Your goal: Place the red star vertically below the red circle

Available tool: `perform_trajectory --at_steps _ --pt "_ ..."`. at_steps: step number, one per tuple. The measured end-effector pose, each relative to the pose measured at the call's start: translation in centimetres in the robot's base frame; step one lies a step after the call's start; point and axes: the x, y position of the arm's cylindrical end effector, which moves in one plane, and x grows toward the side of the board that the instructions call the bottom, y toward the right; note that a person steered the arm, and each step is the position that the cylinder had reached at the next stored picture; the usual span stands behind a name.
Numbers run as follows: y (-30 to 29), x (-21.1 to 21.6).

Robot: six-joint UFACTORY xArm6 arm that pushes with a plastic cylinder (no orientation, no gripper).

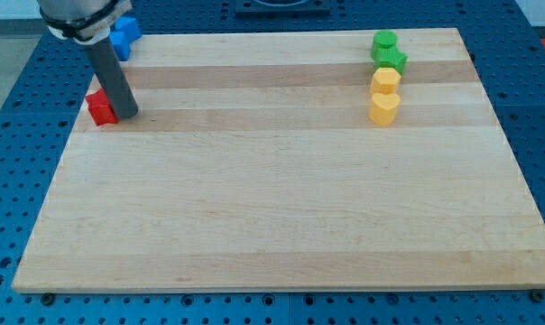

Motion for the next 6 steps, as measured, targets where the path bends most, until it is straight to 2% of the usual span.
perform_trajectory --at_steps 2,4,5,6 --pt "-0.4 4.7" --pt "-4.0 -0.5" --pt "-1.9 2.1" --pt "-1.6 2.8"
